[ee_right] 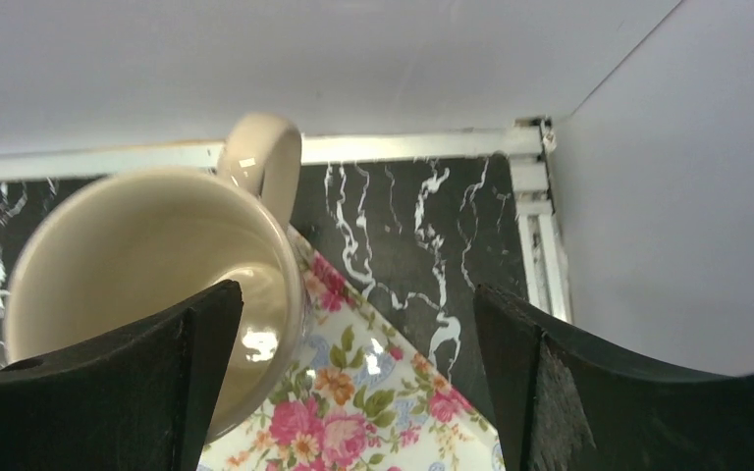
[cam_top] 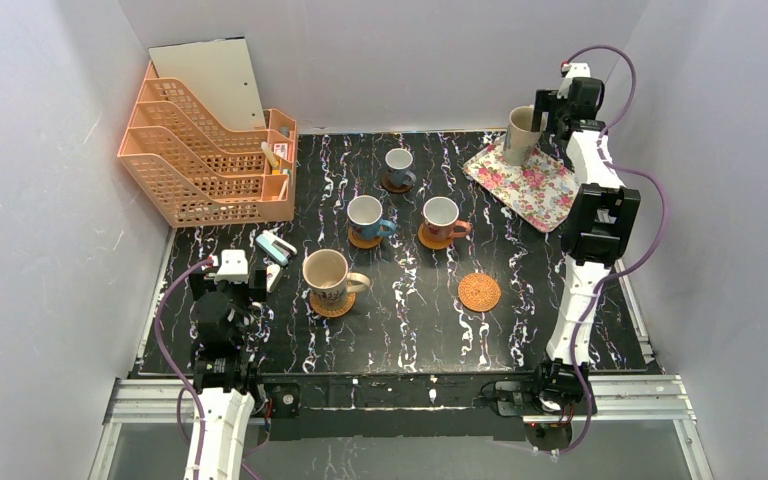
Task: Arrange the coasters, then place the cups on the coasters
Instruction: Move the cup to the tray.
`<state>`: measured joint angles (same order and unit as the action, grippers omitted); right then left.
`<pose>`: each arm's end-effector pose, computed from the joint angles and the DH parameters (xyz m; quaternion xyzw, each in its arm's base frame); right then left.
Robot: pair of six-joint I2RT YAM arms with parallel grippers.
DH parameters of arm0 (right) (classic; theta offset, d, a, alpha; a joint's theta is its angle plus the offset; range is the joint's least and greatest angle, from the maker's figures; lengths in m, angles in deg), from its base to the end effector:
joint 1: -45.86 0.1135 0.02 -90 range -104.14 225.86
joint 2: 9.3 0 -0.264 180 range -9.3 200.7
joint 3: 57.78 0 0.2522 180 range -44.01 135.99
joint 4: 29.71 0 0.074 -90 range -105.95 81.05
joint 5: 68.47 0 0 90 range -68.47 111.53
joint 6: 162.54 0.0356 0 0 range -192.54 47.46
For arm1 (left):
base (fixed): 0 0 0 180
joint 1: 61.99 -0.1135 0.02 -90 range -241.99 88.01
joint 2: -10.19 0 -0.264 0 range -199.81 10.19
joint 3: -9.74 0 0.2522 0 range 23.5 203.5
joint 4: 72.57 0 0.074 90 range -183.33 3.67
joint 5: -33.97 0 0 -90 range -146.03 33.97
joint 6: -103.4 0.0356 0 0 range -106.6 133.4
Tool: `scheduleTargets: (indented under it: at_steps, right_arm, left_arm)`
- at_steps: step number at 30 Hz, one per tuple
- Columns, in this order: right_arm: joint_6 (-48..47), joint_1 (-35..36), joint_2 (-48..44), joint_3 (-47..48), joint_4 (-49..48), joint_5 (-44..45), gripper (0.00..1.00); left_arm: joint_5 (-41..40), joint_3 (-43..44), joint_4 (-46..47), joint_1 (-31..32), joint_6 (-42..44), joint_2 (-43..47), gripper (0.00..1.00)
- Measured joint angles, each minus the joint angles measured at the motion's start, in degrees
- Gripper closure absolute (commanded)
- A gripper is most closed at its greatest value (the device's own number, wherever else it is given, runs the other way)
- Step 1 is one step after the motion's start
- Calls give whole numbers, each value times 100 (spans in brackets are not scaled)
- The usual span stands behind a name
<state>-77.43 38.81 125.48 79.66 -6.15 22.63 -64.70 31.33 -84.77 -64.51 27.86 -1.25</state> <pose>0.5559 -0.0694 0.2735 0.0210 0.8233 -0.0668 0.5632 0.1183 0.0106 0.2064 0.0224 0.7192 0.1560 0.6767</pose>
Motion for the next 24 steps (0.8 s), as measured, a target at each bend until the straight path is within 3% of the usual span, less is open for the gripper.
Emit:
scheduleTargets:
  at_steps: [10, 20, 24]
  right_arm:
    - [-66, 7, 105, -90, 101, -59, 7]
    - [-125, 4, -345, -909, 15, -743, 14]
    - [-118, 4, -369, -914, 35, -920, 25]
  left_arm:
    - [-13, 0, 13, 0, -9, 0, 5]
    - [-35, 0, 13, 0, -7, 2, 5]
    - [-37, 0, 15, 0, -7, 9, 4]
